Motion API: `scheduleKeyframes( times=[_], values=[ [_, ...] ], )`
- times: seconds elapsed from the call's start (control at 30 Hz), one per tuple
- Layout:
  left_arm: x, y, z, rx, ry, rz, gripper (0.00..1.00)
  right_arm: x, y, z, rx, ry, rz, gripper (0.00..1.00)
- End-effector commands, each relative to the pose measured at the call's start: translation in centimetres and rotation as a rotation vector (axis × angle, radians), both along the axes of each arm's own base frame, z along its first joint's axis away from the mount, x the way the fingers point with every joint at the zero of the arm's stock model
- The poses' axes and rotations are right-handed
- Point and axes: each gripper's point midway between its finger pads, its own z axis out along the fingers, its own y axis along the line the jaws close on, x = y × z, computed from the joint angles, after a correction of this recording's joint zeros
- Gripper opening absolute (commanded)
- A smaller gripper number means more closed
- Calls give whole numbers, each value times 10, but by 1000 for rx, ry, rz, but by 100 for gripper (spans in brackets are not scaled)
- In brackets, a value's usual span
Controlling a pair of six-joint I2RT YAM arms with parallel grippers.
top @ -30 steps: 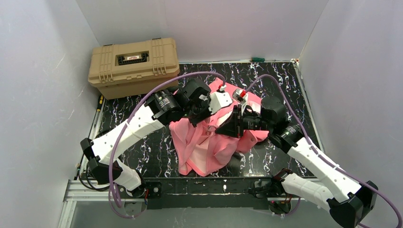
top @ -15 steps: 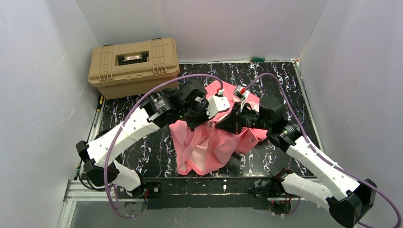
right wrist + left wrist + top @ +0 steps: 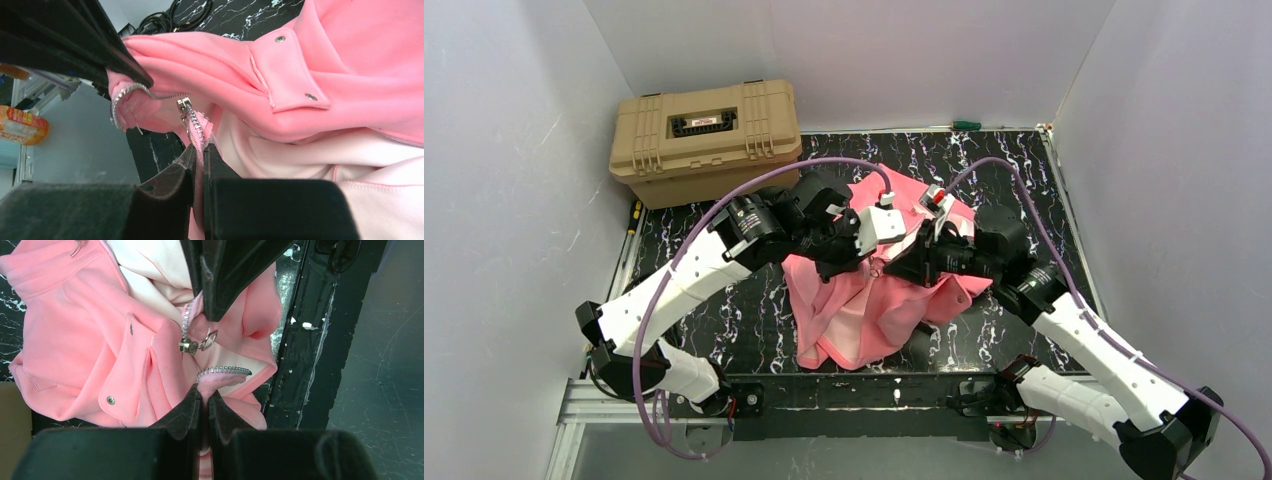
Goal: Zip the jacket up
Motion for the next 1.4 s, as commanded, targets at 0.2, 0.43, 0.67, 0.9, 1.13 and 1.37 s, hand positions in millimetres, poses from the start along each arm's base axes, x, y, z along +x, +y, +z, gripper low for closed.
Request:
scheduleKeyframes(
  times=[0.2,0.43,0.67,0.9,1.13,1.37],
  values=[
    [-18,8,30,-109,-20,-44,0,-36,-15,23,22,-99,118,1],
    [-11,-1,50,-283,-165,-65,0,-41,-9,37,80,-131,173,1],
    [4,-8,45,-259,-209,-50,0,-33,-8,41,66,-172,158,1],
    [11,-12,41,-220,-193,-27,0,-21,-12,38,17,-213,106,1],
    [15,-11,36,-188,-181,-3,0,-19,-12,38,9,-224,104,1],
    [17,-11,33,-176,-185,1,0,-19,-13,39,6,-222,97,1]
  ],
)
